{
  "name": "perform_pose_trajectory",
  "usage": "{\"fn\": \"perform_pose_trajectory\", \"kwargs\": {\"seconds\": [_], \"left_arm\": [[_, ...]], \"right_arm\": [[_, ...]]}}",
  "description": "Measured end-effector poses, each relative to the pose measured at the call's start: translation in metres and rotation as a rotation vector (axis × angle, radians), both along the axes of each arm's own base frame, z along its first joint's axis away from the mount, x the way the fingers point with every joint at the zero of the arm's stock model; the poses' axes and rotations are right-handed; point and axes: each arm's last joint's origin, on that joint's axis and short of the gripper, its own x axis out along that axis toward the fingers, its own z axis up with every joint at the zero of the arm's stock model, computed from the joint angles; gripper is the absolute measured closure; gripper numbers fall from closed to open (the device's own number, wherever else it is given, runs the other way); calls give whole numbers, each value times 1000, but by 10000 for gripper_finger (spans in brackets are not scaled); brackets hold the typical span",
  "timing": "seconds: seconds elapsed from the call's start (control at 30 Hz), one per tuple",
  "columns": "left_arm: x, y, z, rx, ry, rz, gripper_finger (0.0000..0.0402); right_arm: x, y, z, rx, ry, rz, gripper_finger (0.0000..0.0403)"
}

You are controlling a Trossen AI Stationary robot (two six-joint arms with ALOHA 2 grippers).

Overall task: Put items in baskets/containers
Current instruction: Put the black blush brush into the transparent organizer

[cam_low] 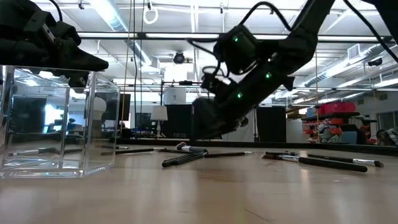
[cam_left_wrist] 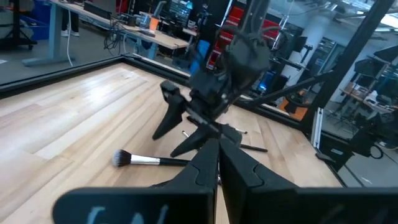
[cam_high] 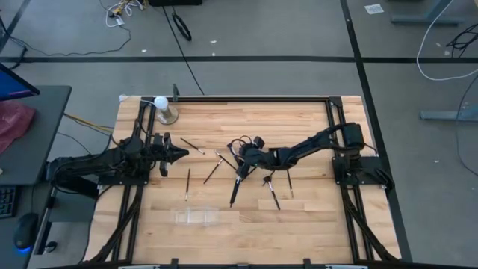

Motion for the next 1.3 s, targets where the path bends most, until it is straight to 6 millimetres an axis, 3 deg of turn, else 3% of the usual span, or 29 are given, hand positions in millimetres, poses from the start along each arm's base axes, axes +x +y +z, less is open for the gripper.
{"fn": "perform_pose_trajectory", "kwargs": {"seconds": [0.2,0.4,0.53,0.7,0.83,1.0,1.17,1.3], "left_arm": [[0,0,1,2,-11,0,385],[0,0,2,4,-21,2,385],[0,0,2,5,-21,3,385],[0,1,3,39,-26,47,385],[0,2,5,51,-43,75,385],[0,-1,10,145,-89,39,385],[2,-8,10,201,-84,-20,378],[6,-15,10,215,-76,-63,347]], "right_arm": [[1,-2,-16,56,30,32,204],[0,-5,-20,47,54,38,228],[-1,-8,-21,49,90,53,275],[-5,-14,-25,52,126,60,367],[-7,-16,-26,25,118,37,377],[-6,-18,-10,-24,62,46,370],[-2,-16,30,-79,-80,81,376],[-2,-4,60,-130,-190,143,376]]}}
